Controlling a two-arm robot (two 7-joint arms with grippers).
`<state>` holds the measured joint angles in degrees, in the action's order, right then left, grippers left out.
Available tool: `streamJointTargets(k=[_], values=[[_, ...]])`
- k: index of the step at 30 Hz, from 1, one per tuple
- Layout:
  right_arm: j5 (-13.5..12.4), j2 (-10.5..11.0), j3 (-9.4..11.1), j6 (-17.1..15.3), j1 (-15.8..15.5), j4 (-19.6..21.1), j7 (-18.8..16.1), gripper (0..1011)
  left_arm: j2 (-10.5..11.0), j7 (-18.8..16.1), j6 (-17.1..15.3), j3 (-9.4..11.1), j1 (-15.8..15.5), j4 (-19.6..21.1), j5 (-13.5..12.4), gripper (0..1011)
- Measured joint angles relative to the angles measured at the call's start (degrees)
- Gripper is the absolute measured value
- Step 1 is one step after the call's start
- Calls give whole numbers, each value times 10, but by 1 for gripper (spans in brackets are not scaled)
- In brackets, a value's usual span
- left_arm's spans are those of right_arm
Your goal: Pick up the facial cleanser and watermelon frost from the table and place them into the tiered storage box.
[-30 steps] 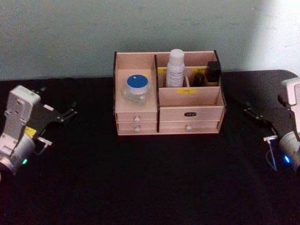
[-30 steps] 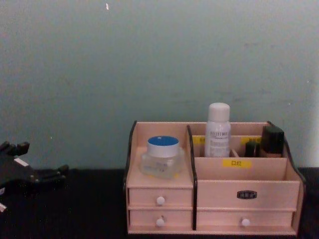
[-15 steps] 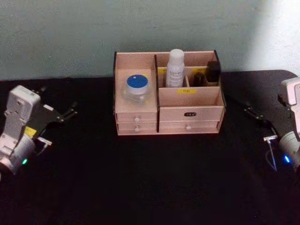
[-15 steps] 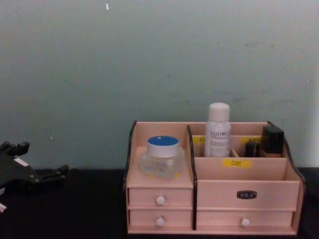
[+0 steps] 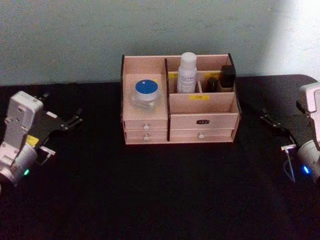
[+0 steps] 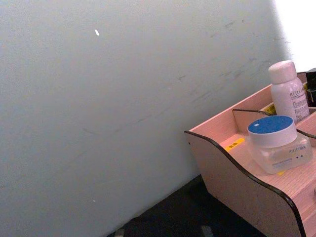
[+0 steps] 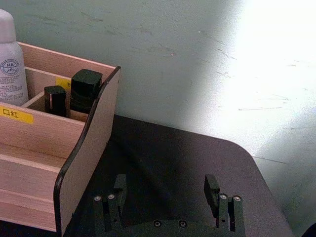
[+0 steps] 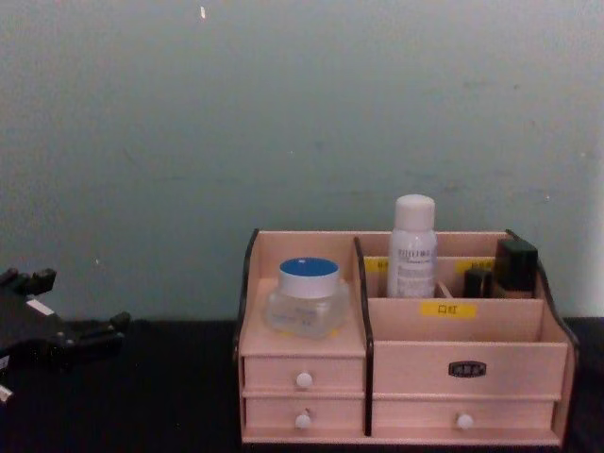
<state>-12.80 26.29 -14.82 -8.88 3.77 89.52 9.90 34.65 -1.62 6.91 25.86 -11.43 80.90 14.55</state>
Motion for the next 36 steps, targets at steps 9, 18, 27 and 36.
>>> streamJointTargets(k=[9,18,27,36], values=[[0,0,0,0,0,0,0,1002,0,0,0,0,0,0,0,1001],[0,0,0,0,0,0,0,1003,0,0,0,0,0,0,0,1001],[0,0,0,0,0,0,0,1003,0,0,0,0,0,0,0,1001],[0,0,0,0,0,0,0,1003,0,0,0,0,0,0,0,1001]])
